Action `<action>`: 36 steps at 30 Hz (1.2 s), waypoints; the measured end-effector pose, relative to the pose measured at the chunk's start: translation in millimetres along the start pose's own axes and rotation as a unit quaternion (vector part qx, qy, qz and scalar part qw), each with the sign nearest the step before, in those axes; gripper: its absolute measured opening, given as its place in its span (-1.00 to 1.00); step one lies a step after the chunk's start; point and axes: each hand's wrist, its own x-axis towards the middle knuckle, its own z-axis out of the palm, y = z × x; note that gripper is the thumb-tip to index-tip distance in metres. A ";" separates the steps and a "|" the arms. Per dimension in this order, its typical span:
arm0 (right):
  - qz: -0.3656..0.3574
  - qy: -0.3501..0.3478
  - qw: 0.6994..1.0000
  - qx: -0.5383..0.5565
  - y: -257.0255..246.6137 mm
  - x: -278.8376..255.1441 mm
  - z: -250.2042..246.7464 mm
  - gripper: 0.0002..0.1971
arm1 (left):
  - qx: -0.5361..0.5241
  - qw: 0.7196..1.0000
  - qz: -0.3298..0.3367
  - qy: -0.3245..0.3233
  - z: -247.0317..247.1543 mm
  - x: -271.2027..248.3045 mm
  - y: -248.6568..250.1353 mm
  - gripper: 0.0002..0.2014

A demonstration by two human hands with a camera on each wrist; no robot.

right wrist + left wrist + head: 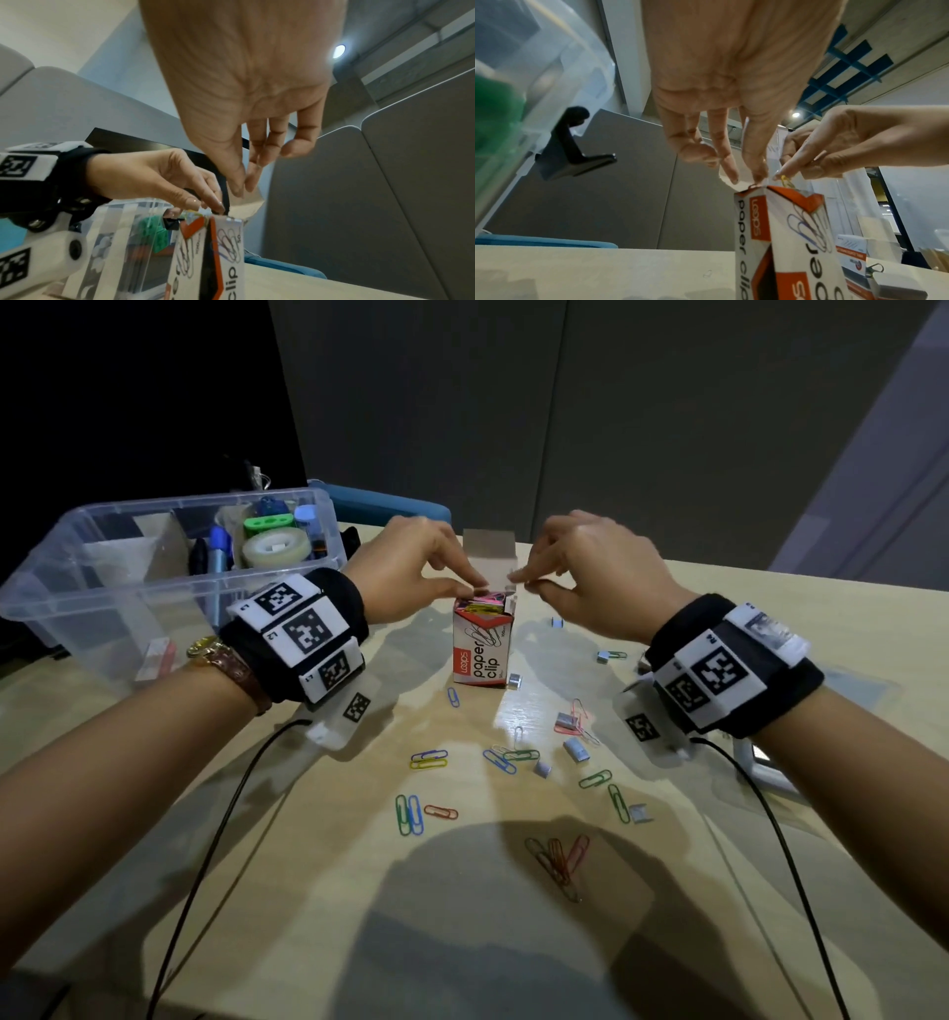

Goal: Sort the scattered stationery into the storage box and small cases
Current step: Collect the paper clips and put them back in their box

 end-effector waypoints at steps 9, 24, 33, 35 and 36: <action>0.067 -0.232 0.964 0.112 12.8 -33.4 -12.4 -0.97 | -0.027 0.987 0.058 -0.149 -5.8 -32.9 43.3 -0.83; -0.011 -0.323 0.916 0.238 26.4 -97.5 24.5 -0.73 | -0.024 0.959 0.063 -0.276 72.8 -34.1 40.6 -0.84; 0.021 -0.304 0.937 0.172 19.9 -96.2 25.9 -0.87 | 0.043 0.951 0.075 -0.298 74.7 -39.6 47.0 -0.93; 0.024 -0.302 0.937 0.174 21.6 -94.3 24.4 -0.87 | 0.039 0.952 0.075 -0.293 73.0 -38.9 46.6 -0.93; 0.027 -0.307 0.933 0.184 22.6 -93.4 22.3 -0.88 | 0.037 0.952 0.075 -0.293 71.3 -38.5 46.0 -0.93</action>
